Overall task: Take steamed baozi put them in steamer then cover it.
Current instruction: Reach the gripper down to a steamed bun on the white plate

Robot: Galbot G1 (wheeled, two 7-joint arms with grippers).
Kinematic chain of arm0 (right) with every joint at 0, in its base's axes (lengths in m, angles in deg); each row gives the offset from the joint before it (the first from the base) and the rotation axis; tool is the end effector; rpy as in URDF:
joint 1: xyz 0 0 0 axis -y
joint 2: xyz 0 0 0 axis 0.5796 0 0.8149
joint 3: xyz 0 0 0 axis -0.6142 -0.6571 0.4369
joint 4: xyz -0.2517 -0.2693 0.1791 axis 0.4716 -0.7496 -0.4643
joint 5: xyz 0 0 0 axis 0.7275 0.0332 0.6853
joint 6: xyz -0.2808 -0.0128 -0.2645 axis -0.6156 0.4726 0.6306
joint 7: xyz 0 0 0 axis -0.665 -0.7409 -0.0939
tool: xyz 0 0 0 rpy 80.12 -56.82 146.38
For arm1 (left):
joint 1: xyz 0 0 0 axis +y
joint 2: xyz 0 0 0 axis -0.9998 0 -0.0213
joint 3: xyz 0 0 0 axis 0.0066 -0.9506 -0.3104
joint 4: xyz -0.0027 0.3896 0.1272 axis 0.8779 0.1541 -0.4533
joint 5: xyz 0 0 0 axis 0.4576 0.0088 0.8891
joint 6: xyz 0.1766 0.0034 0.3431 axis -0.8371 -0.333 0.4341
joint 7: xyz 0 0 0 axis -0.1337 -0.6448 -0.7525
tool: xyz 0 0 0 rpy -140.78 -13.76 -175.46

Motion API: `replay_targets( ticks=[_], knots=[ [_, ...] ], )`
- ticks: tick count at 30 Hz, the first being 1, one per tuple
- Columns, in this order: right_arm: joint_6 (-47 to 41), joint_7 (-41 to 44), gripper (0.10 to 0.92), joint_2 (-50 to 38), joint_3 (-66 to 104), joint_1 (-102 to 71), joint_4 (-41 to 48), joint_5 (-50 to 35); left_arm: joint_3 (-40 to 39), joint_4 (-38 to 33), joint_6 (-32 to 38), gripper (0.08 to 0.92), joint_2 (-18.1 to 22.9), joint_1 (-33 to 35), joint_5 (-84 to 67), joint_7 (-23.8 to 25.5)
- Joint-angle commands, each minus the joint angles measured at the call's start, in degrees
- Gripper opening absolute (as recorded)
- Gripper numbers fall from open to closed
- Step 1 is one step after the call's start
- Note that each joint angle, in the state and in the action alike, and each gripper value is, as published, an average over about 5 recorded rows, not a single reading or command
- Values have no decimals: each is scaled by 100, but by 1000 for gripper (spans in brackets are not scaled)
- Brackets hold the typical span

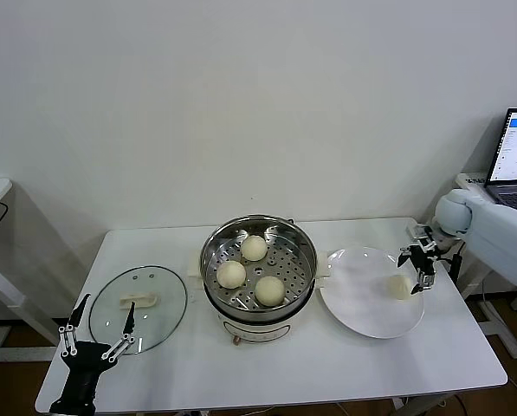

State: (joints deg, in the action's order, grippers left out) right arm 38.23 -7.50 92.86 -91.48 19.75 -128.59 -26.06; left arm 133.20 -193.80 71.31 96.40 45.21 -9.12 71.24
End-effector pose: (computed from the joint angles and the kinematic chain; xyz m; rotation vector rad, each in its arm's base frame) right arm 0.6333 -0.2815 -0.2167 1.2677 -1.2559 1.3021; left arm 0.0975 0.1198 -0.3664 0.0447 2.9072 0.4955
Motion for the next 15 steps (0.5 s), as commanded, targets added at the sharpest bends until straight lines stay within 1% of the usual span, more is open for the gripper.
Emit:
replay_targets(
  ticks=[1, 11, 15],
  knots=[
    [-54, -229, 823, 269, 78, -300, 456, 116, 19, -17, 4, 823, 13, 9, 3, 1],
    [-44, -255, 820, 463, 69, -339, 581, 96, 82, -26, 35, 823, 13, 39, -1, 4],
    [-49, -237, 786, 489, 39, -327, 559, 101, 89, -31, 42, 823, 18, 44, -1, 6]
  ],
)
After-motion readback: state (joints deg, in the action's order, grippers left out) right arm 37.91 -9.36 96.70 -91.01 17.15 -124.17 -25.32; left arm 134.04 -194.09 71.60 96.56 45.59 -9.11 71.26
